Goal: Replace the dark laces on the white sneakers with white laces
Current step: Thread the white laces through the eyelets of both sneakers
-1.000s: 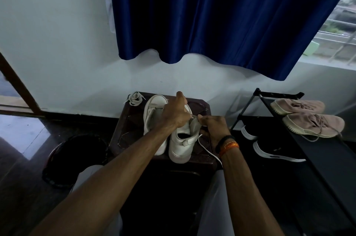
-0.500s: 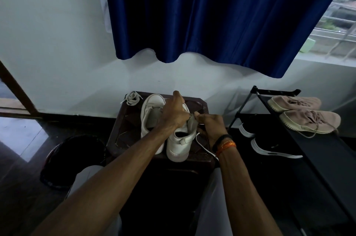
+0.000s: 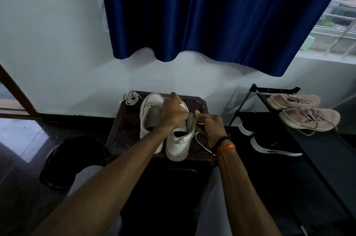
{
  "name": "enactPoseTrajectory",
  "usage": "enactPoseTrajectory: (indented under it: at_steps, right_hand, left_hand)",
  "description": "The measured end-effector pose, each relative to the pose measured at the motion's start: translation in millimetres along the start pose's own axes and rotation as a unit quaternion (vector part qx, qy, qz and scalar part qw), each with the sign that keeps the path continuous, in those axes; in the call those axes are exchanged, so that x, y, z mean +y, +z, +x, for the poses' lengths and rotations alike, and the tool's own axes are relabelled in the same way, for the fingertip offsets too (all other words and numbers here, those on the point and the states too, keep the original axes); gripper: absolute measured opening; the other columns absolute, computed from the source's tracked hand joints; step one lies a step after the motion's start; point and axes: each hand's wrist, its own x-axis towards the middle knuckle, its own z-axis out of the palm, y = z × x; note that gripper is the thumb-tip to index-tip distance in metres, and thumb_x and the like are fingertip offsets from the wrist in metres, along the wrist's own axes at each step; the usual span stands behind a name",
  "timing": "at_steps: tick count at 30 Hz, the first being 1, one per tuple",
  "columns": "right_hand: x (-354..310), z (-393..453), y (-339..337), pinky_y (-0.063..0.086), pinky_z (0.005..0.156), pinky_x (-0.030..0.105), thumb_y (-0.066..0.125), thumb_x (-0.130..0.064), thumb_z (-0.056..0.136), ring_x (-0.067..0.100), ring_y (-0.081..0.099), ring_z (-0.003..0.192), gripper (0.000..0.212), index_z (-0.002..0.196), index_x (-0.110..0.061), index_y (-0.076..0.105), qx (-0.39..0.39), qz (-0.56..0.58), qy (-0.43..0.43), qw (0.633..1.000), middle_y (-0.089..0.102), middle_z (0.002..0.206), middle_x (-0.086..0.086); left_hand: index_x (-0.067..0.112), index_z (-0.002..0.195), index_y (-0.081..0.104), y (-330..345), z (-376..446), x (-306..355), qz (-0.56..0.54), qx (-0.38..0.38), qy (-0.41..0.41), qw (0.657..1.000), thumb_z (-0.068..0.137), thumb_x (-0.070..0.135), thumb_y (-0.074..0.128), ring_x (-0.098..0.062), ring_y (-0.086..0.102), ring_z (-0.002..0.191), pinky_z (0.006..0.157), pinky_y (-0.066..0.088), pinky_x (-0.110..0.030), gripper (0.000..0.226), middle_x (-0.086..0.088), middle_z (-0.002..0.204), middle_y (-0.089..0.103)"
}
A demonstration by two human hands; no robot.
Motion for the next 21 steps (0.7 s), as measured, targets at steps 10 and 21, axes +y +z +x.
enactPoseTrajectory:
  at_steps: [10, 21]
  right_hand:
    - [2.7, -1.2, 5.0, 0.059, 0.069, 0.029, 0.068, -0.014, 0.092, 0.026, 0.074, 0.082, 0.023, 0.088, 0.007, 0.075, 0.034, -0.046, -0.029, 0.998, 0.076, 0.090, 0.020]
    - [9.3, 6.4, 11.0, 0.052, 0.057, 0.032, 0.069, 0.006, 0.079, 0.023, 0.058, 0.058, 0.008, 0.082, 0.004, 0.077, 0.082, 0.012, 0.035, 0.996, 0.068, 0.071, 0.017]
  left_hand:
    - [0.012, 0.102, 0.046, 1.5, -8.0, 7.1, -0.006, 0.028, 0.002, 1.000, 0.074, 0.008, 0.065, -0.029, 0.065, 0.091, 0.073, 0.052, -0.038, 0.034, -0.012, 0.095, 0.069]
    - [0.015, 0.095, 0.049, -2.6, -10.4, 7.6, -0.005, 0.022, 0.020, 1.000, 0.077, 0.005, 0.067, -0.024, 0.067, 0.087, 0.071, 0.052, -0.038, 0.028, -0.006, 0.087, 0.072]
